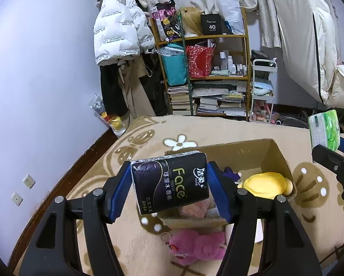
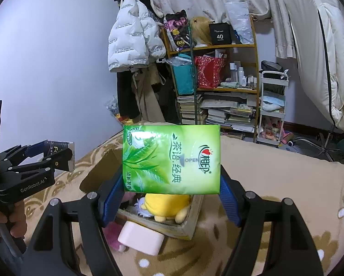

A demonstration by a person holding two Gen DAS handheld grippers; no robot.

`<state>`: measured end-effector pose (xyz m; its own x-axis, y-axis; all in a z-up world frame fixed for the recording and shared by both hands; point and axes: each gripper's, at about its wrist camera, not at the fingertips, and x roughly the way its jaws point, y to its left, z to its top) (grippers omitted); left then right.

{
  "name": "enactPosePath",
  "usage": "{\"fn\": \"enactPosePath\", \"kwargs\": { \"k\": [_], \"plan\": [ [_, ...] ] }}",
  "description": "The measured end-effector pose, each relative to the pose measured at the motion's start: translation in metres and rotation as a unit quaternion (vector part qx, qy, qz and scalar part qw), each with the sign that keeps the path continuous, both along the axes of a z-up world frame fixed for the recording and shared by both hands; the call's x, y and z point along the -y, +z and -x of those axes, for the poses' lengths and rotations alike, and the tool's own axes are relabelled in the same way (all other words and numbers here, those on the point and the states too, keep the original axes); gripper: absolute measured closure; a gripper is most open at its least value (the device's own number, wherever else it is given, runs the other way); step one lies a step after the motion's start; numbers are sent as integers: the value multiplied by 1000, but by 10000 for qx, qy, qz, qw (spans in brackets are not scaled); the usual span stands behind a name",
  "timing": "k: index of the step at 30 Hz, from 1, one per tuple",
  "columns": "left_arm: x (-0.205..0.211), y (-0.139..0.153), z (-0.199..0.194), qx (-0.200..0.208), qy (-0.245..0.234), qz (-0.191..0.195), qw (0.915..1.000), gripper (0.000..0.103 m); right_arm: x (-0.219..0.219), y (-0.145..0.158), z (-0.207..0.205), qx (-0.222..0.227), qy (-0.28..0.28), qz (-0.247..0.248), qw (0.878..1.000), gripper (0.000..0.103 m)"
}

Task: Organize soft objects
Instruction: 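Carry both packs over the box and open both tools to drop them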

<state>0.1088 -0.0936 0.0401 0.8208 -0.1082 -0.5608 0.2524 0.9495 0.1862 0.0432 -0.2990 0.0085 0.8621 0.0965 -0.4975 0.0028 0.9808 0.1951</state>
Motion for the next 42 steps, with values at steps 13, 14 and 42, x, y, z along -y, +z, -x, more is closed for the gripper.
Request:
{"fn": "enactPosePath", "kwargs": {
  "k": [13, 14, 42],
  "plan": [
    [4, -15, -27, -48, -148, 78, 9998, 39, -16, -34, -29, -227, 165, 53, 9996, 25],
    [3, -18, -30, -92, -163, 114, 9998, 39, -18, -37, -31, -230, 207, 56, 9995, 25],
    [-3, -72, -57, -1077, -211, 380, 9932, 37, -28, -66, -42, -676, 375, 100, 9970, 24]
  ]
}}
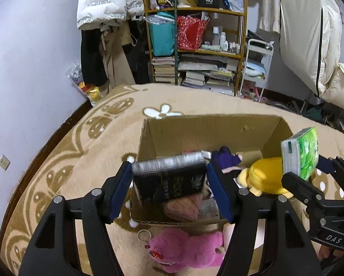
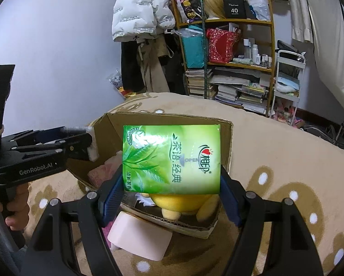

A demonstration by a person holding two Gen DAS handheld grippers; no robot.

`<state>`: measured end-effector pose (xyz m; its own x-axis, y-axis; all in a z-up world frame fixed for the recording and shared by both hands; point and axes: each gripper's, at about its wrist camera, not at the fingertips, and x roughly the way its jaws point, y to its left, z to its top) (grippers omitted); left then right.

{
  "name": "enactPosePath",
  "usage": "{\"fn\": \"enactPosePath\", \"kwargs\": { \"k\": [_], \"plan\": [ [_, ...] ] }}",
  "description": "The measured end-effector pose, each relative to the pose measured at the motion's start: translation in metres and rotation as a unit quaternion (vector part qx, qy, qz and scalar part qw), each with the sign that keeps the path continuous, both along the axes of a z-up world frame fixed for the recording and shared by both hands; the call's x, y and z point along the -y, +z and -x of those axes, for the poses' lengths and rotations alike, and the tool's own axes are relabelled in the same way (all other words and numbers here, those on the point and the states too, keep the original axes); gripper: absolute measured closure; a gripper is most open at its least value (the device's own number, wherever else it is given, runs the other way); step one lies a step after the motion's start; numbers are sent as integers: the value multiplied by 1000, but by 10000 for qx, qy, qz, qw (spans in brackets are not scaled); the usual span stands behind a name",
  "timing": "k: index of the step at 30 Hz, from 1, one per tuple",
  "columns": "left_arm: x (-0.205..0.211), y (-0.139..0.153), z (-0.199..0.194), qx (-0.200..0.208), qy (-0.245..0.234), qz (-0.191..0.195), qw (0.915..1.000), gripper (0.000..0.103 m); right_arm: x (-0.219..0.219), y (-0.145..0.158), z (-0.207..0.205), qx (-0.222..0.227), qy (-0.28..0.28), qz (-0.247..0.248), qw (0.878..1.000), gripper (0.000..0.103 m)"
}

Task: Organize soft objects
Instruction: 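Carry both packs over the box and open both tools to drop them, then lower the left tool to the pink plush bear while the right tool approaches the swirl cake cushion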

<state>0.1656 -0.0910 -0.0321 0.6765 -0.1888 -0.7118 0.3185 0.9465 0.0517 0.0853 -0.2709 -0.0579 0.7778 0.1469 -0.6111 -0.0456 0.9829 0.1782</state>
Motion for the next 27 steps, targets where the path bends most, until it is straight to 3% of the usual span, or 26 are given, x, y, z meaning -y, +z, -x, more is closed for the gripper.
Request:
{"fn": "enactPosePath", "kwargs": {
  "k": [4, 6, 9, 13, 19, 27],
  "plan": [
    [-3, 0, 1, 0, 35, -29, 10000, 35, -2, 1, 0, -13, -21, 18, 10000, 21],
    [-6, 1, 1, -35, 94, 13, 9999, 26, -1, 2, 2, 17, -42, 5, 10000, 14],
    [-11, 6, 3, -26, 186, 42, 9998, 24, -2, 5, 6, 75, -82, -14, 9999, 12],
    [-19, 16, 8, -3, 314, 72, 9995, 23, -4, 11, 16, 122, -153, -18, 9998, 2],
    [-32, 36, 23, 89, 325, 37, 9994, 9, -7, 20, 34, 160, -183, 14, 9997, 1],
    [-46, 46, 48, -65, 350, 70, 9993, 2, -11, 28, 56, 184, -215, 8, 9996, 0]
  ]
}}
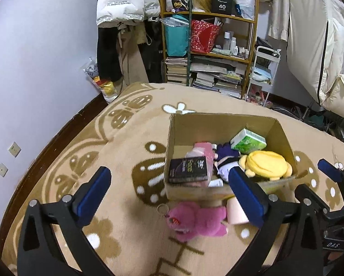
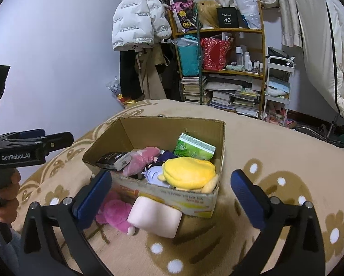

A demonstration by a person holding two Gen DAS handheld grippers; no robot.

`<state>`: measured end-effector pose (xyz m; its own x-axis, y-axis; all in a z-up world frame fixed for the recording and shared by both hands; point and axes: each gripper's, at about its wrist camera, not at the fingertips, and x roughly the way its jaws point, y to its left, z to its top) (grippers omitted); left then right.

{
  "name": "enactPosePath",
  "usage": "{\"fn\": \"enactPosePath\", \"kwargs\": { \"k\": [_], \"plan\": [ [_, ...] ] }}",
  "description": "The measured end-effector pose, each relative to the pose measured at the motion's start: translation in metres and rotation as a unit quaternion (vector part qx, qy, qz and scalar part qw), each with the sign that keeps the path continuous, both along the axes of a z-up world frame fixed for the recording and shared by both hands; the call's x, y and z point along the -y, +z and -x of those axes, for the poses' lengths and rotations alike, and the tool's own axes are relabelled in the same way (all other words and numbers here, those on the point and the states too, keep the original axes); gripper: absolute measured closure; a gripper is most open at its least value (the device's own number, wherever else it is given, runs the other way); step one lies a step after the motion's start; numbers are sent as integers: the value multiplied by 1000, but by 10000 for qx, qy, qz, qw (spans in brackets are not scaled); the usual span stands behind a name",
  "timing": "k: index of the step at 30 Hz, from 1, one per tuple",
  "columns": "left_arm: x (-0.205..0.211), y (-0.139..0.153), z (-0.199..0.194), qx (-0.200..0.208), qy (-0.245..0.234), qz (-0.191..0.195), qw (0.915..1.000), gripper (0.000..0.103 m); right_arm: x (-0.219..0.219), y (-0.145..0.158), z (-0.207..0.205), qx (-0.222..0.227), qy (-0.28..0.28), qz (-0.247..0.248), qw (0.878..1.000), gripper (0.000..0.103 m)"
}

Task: Organize soft objects
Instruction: 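Lower the left tool to the pink plush bear while the right tool approaches the swirl cake cushion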

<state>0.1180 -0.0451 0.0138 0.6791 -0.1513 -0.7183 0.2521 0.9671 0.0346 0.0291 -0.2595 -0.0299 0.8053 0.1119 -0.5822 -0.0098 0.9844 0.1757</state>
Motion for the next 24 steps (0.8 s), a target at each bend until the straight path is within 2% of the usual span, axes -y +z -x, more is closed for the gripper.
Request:
{"fn": "enactPosePath", "kwargs": {
  "k": [8, 13, 24],
  "plan": [
    [-15, -8, 10, -468, 83, 137, 9988, 2, -12, -1, 15, -68, 88, 54, 9999, 0],
    [-12, -23, 8, -854, -5, -1, 9963, 2, -17, -9, 15, -196, 163, 84, 9996, 0],
    [-2, -62, -8, -1541, -167, -4, 9879, 2, -23, -43, -3, -775, 297, 84, 9965, 0]
  ]
}}
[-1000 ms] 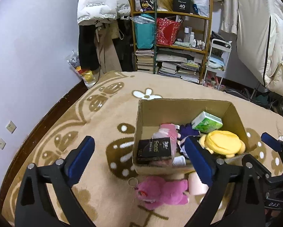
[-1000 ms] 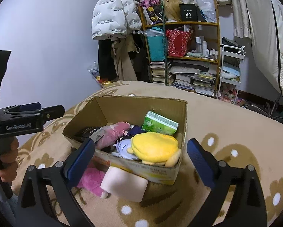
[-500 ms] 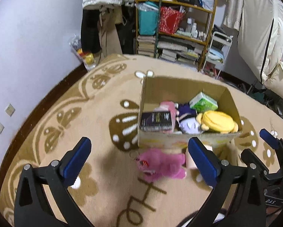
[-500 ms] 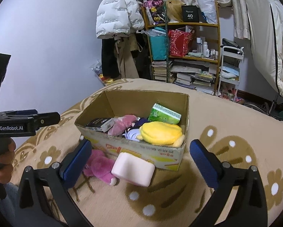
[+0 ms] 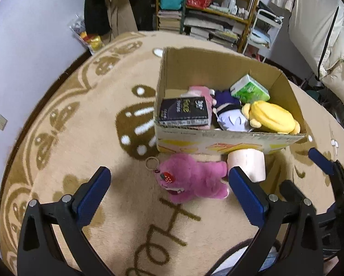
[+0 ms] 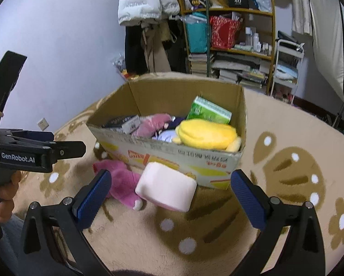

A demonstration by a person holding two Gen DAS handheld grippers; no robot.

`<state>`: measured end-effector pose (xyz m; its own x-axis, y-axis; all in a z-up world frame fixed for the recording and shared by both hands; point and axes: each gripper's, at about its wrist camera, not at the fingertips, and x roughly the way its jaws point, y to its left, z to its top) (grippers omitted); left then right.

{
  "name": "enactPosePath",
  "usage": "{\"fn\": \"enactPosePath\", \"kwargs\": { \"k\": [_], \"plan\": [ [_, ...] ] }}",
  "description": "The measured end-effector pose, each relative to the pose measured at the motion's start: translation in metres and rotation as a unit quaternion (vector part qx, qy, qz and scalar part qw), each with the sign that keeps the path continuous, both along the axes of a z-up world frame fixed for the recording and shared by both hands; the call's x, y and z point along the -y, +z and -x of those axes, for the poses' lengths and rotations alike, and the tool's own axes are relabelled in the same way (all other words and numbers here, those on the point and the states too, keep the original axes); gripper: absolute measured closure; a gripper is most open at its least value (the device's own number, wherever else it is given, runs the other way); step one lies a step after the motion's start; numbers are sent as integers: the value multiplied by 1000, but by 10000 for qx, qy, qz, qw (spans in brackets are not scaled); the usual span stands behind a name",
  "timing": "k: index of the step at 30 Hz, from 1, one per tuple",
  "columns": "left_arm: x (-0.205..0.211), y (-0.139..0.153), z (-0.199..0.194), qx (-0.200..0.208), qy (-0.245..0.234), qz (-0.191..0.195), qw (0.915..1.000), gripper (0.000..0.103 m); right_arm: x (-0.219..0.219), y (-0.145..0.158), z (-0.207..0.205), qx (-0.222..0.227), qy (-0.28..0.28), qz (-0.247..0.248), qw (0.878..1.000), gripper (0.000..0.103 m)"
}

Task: Organize soft objects
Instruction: 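Lower the left tool to the pink plush bear while the right tool approaches the swirl cake cushion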

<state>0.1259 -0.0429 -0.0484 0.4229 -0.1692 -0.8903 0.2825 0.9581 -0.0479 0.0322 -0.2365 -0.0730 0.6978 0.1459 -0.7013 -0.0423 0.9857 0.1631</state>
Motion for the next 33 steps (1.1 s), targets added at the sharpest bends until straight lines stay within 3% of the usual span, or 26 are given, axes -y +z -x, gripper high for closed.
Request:
{"fn": "enactPosePath", "kwargs": {
  "k": [7, 20, 33],
  "plan": [
    [4, -24, -14, -461, -48, 136, 9988, 2, 3, -27, -17, -396, -35, -117, 9991, 0],
    [12, -53, -26, -846, -167, 118, 9962, 2, 6, -55, -34, -838, 35, -452, 9955, 0],
    [29, -78, -34, -1157, -394, 53, 9925, 2, -6, -74, -39, -1050, 211, -247, 9939, 0]
  ]
}}
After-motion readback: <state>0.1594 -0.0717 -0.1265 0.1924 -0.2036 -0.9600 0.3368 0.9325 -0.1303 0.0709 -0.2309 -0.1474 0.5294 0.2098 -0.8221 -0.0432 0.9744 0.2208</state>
